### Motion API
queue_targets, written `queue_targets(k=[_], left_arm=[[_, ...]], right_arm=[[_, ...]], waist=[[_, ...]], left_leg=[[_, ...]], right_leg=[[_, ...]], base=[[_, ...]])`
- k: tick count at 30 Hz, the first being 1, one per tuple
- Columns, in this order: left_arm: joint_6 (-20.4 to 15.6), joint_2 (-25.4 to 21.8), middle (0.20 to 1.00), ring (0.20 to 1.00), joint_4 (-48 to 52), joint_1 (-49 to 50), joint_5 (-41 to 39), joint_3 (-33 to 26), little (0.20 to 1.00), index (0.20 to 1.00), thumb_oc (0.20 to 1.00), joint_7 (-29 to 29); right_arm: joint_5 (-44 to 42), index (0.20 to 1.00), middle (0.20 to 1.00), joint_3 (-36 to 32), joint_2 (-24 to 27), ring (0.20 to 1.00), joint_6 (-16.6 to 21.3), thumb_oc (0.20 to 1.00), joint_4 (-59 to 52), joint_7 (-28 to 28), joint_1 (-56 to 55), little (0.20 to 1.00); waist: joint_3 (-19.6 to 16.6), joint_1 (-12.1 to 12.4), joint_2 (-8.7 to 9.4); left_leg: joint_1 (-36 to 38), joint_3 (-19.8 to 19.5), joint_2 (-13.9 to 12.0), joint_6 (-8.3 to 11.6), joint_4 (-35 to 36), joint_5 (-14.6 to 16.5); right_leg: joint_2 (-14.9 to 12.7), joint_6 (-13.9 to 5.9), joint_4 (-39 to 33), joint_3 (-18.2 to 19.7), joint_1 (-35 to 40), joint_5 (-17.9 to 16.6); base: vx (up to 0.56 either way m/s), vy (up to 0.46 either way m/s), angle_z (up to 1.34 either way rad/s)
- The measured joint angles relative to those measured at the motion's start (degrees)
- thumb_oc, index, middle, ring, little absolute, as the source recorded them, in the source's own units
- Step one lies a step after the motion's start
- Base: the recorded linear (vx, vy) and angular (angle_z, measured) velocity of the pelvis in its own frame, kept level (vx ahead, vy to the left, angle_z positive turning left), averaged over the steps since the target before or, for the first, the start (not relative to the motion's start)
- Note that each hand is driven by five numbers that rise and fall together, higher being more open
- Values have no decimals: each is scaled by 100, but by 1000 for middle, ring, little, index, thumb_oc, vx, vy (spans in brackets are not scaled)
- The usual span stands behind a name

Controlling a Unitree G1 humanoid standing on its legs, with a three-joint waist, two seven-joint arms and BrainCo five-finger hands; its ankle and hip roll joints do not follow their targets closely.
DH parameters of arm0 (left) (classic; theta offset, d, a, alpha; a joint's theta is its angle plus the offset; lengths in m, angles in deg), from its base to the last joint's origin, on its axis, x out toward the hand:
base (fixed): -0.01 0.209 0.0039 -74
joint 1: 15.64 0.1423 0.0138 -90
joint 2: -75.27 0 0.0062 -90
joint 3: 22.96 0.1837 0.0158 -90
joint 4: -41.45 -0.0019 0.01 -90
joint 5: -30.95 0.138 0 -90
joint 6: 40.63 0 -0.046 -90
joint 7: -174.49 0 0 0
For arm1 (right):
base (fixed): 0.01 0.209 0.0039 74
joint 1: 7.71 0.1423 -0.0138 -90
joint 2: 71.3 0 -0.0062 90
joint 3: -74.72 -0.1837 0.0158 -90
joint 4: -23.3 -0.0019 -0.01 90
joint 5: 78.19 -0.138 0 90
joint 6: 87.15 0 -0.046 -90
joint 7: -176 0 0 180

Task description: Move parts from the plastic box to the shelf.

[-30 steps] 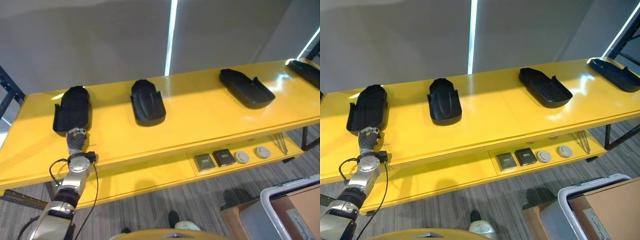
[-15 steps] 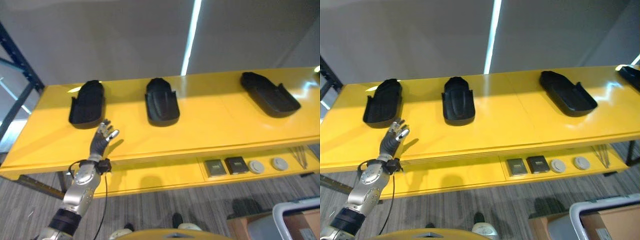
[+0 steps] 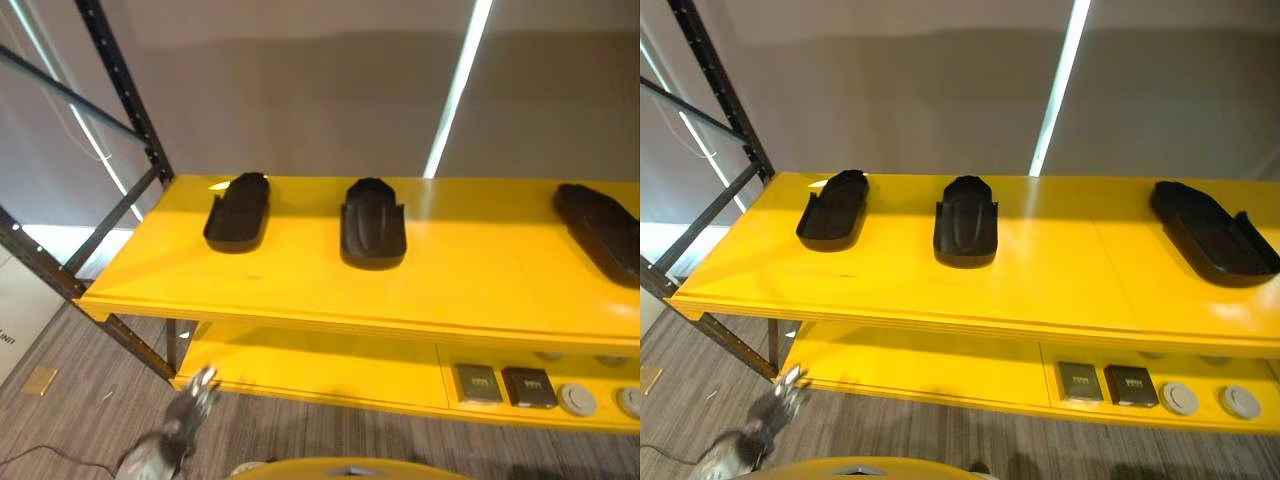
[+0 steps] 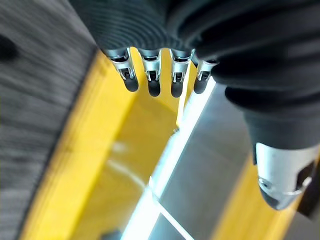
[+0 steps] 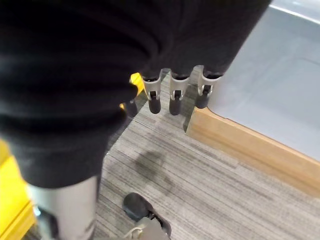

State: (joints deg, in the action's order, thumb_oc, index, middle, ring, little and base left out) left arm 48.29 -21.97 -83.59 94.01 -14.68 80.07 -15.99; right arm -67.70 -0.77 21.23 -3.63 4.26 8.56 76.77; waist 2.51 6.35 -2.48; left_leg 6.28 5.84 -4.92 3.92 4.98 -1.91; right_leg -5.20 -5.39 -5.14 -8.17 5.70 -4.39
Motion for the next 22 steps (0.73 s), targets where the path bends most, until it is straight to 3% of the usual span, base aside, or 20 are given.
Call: queue_targets(k=[7, 10, 16, 22], left_arm=[[-306, 541, 1000, 1000, -2200, 108, 889, -642, 1000, 1000, 1000, 31], [-398, 677, 1000, 1000, -3625, -222, 1465, -825, 1000, 1000, 1000, 171], [-411, 803, 1000, 1000, -3742, -534, 1897, -875, 1000, 1000, 1000, 288], [-800, 1058, 1000, 1000, -3337, -1039, 1998, -495, 1000, 1000, 1000, 416]], right_arm=[[1, 1000, 1000, -1, -40, 1000, 2, 1000, 41, -159, 80, 1000], [3, 1000, 1000, -3, -54, 1000, -4, 1000, 218, -202, 128, 1000], [18, 1000, 1000, 16, -99, 1000, -82, 1000, 200, -197, 25, 1000], [13, 1000, 1000, 108, -239, 1000, -125, 1000, 199, -178, 31, 1000]], waist=[[-129, 0, 63], [-169, -46, 77], [-187, -166, 68], [-178, -272, 141]], left_leg=[[-58, -97, 51, -25, 0, -32], [-96, -111, 43, -25, -1, -33], [-134, -102, 43, -27, -2, -38], [-135, -80, 32, -28, -2, -47]], right_leg=[[-59, -32, 0, -83, 5, 29], [-53, -31, 0, -121, -19, 42], [-52, -27, 0, -121, -85, 42], [-41, -21, 1, -89, -85, 27]], base=[[-3, 0, 8], [6, 20, 5], [0, 0, 0], [-4, 2, -2]])
